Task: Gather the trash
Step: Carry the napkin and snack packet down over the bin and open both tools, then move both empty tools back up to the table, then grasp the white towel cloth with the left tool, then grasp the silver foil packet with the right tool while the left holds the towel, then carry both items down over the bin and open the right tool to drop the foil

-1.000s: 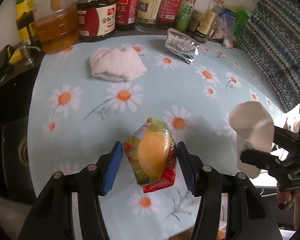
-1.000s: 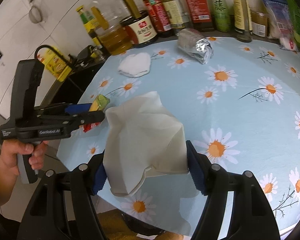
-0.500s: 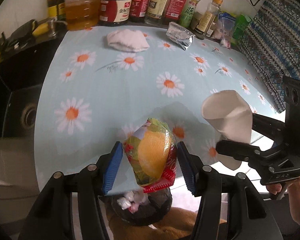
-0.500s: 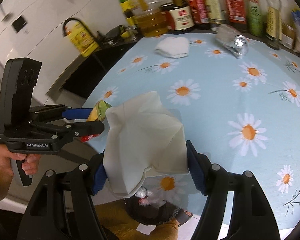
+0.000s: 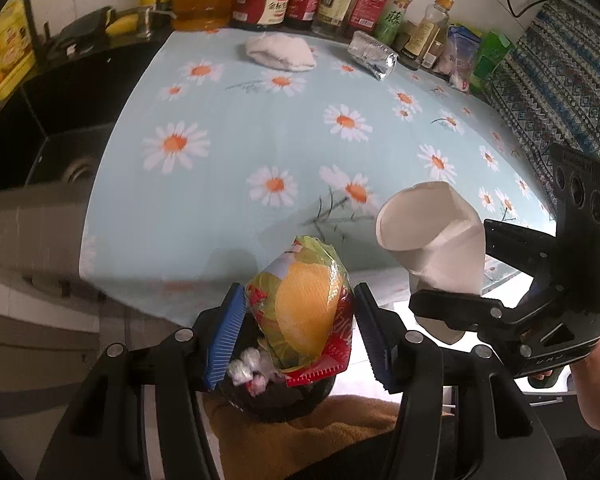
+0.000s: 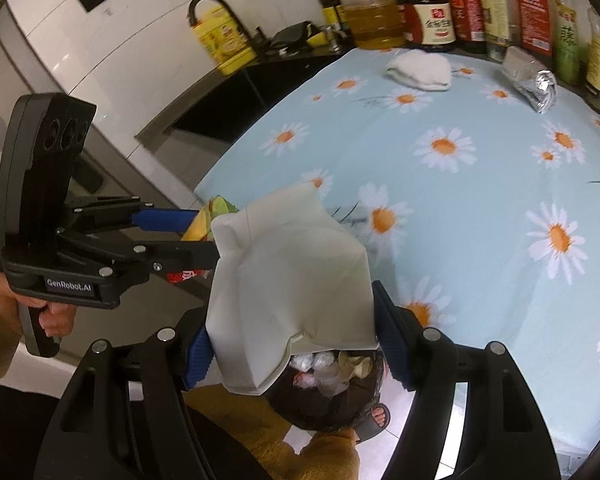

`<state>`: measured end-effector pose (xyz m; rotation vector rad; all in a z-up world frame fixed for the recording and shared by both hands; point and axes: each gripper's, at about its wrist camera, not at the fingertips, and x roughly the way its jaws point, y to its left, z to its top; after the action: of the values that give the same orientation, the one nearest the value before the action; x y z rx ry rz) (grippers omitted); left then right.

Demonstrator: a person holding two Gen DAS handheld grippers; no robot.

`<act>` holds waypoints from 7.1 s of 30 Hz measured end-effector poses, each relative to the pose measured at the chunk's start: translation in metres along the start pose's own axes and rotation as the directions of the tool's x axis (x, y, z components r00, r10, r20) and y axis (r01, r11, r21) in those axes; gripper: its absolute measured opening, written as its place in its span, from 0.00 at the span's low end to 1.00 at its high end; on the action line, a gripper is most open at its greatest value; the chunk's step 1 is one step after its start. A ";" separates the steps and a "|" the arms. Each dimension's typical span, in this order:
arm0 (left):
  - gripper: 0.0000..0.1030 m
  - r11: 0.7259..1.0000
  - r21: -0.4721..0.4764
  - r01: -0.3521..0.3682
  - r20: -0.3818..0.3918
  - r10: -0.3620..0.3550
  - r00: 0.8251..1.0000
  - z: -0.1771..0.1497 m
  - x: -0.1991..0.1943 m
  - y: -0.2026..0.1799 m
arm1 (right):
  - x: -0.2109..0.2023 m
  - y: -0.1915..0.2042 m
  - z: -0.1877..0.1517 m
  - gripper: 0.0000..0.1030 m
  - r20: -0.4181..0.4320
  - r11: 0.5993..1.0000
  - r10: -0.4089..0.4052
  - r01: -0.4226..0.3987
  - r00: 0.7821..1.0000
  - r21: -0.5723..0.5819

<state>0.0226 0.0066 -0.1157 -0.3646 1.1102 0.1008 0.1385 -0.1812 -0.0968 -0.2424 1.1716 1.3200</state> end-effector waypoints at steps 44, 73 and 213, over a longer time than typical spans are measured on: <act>0.67 0.974 -0.224 -0.020 -0.290 -0.047 0.956 -0.086 0.102 0.059 | 0.087 -0.002 -0.085 0.74 -0.282 0.995 0.043 -0.016 0.959 0.096; 0.67 0.995 -0.094 -0.014 -0.122 0.002 0.993 -0.024 0.033 0.010 | -0.003 0.000 -0.038 0.74 -0.052 1.000 0.002 -0.001 0.999 0.012; 0.20 0.990 0.119 0.075 0.110 -0.088 0.990 0.165 0.028 0.052 | -0.006 -0.226 0.201 0.53 0.036 0.881 -0.382 0.352 0.924 0.315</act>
<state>0.1623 0.1082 -0.0883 -0.2969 0.9807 -0.0147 0.4321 -0.1108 -0.1041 -0.1630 1.1607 0.7967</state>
